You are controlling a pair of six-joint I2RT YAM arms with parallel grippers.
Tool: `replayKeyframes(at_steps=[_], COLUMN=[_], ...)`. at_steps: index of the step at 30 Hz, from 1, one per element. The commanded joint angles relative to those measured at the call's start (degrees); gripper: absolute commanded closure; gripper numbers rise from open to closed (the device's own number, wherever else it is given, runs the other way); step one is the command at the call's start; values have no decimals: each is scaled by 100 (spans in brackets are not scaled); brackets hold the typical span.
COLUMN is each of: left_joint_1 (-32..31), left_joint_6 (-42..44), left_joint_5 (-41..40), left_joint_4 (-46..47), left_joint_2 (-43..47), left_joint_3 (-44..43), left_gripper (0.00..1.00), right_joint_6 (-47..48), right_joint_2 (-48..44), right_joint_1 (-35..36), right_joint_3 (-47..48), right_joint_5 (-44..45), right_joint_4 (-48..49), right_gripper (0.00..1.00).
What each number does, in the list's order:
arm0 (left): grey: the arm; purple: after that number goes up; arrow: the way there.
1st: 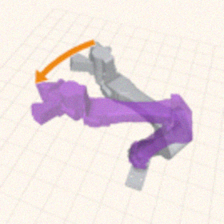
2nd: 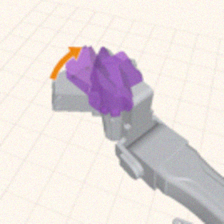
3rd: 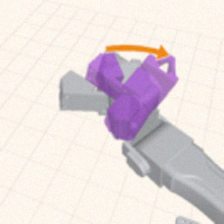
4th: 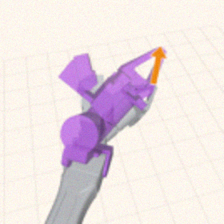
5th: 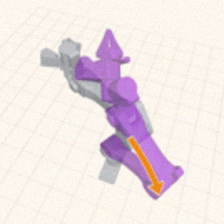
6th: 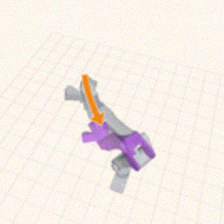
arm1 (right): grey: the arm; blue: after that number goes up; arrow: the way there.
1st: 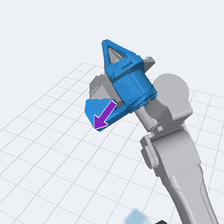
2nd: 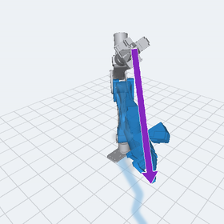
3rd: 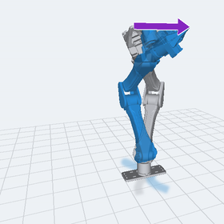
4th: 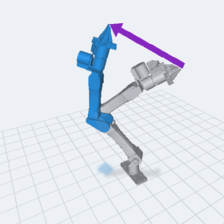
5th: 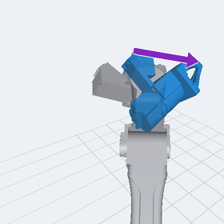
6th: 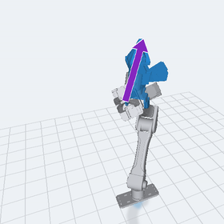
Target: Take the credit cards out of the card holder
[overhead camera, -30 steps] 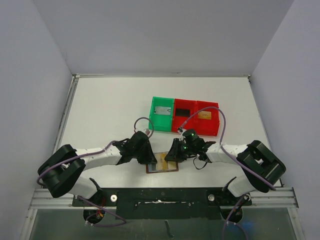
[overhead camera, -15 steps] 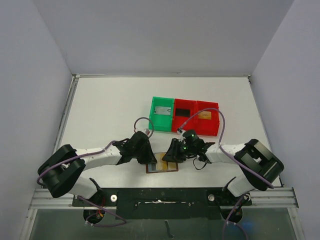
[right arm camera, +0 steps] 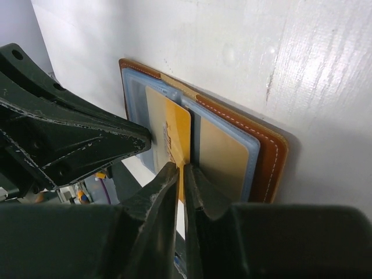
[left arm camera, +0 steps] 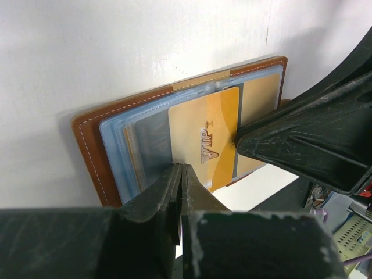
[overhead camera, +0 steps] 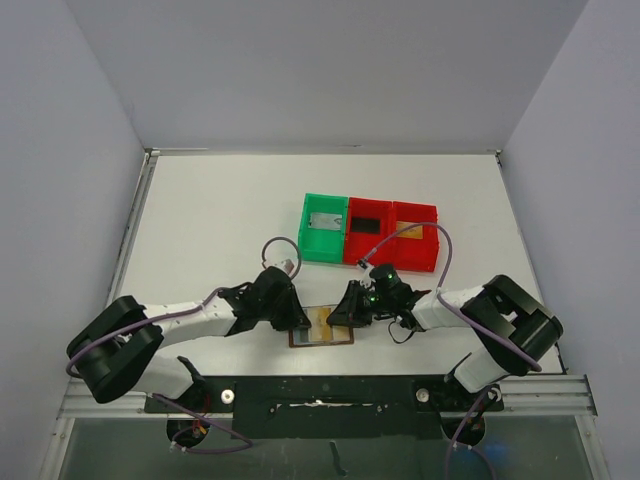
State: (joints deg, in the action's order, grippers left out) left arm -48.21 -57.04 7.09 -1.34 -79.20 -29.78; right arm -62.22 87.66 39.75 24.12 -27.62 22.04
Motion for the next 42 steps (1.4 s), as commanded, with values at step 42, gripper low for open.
replayKeyframes(at_steps=[42], left_joint_1=[-22], left_joint_6=[-146], left_joint_5=[-423], left_joint_4=[-177], left_joint_2=[189], left_joint_3=[856], left_gripper=[93], right_joint_6=[140], right_joint_2=[-213], right_joint_1=[1042], right_joint_3=[1012], right_joint_5=[1895], right_joint_4=[-2290], right_gripper=[60])
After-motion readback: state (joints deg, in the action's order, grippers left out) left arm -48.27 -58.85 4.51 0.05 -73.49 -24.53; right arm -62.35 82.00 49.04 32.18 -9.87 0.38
